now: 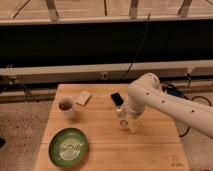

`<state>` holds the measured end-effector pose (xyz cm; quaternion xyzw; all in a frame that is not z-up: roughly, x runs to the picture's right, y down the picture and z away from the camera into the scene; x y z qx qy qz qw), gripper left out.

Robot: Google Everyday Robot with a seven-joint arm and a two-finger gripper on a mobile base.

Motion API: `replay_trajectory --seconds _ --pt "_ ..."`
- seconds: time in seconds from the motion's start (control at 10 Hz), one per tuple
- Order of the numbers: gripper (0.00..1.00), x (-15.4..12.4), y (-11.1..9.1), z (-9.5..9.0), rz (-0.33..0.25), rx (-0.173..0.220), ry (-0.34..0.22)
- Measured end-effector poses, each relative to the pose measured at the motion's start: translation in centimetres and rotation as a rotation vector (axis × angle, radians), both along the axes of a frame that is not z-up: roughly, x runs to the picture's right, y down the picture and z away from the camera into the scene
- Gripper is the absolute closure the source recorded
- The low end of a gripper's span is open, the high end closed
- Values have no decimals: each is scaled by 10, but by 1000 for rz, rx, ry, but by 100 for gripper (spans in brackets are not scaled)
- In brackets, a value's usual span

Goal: Knock the bottle over

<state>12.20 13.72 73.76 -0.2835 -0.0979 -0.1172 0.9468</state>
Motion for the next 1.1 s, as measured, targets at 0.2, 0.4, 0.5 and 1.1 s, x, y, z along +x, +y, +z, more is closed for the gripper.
replay_trajectory --seconds 0.2,0.4,0.5,1.1 --pt "20 0 0 2 3 -1 -8" --pt "20 0 0 5 10 1 -23" --pt "20 -1 1 9 12 -2 -30" --pt "42 7 -11 15 -32 -4 -40"
